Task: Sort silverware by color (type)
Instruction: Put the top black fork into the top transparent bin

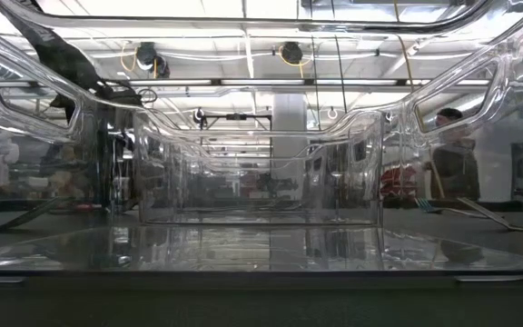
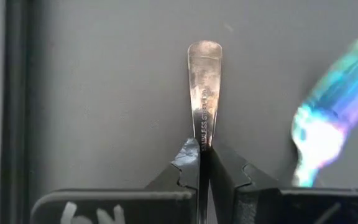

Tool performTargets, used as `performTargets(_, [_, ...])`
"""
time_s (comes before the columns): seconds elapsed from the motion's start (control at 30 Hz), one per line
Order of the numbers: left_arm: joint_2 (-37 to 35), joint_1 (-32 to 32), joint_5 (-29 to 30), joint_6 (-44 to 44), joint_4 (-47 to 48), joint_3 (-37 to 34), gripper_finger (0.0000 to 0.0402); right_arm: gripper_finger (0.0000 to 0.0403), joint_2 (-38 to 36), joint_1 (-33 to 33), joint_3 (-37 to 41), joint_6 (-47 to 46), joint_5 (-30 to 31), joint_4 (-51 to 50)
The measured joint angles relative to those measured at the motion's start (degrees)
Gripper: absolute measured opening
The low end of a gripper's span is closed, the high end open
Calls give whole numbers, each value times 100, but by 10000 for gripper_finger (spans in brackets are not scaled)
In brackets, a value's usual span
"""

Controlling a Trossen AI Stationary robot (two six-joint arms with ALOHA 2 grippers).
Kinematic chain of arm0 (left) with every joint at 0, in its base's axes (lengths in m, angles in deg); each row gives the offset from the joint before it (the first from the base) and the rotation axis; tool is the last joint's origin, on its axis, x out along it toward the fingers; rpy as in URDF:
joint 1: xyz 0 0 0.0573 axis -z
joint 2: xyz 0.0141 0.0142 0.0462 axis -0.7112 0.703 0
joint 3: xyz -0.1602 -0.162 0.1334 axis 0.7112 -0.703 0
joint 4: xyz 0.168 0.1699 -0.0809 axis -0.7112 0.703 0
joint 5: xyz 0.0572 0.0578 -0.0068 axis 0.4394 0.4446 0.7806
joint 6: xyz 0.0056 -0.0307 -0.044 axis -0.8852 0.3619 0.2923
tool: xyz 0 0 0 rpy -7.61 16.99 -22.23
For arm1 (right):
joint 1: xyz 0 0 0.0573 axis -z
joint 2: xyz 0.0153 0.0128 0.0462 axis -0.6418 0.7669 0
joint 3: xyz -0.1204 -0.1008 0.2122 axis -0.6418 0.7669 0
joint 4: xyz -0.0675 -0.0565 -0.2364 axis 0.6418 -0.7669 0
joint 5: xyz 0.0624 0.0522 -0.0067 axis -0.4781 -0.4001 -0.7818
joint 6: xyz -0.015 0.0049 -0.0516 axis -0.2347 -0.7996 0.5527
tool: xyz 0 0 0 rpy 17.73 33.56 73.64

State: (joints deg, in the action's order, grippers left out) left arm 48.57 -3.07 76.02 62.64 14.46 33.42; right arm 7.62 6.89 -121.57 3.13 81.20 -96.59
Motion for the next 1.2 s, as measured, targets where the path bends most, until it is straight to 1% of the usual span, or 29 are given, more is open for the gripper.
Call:
performTargets(0.17, [-510, 291, -344, -163, -253, 78, 12, 167, 0, 0, 0, -43, 0, 0])
performTargets(0.43, [-1688, 904, -346, -280, -367, 95, 12, 167, 19, 1, 0, -274, 5, 22])
performTargets(0.57, [-2404, 1346, -344, -280, -391, 97, 12, 167, 205, 9, 0, -138, 2, 437])
performTargets(0.7, [-3101, 1862, -413, -276, -687, 97, 12, 173, 645, 9, -2, 574, -306, 1254])
performTargets(0.77, [-3384, 2162, -508, -277, -906, 98, 12, 178, 898, 9, -2, 1117, -461, 1860])
performTargets(0.9, [-3832, 2795, -562, -288, -1255, 104, 12, 184, 1480, 9, -2, 2382, -463, 3152])
performTargets(1.07, [-4041, 3660, -560, -426, -1845, 106, 12, 185, 2182, 21, -2, 3672, -474, 4651])
performTargets(1.2, [-3961, 4380, -556, -559, -2822, 55, 12, 185, 2720, 145, -2, 4369, -925, 5886])
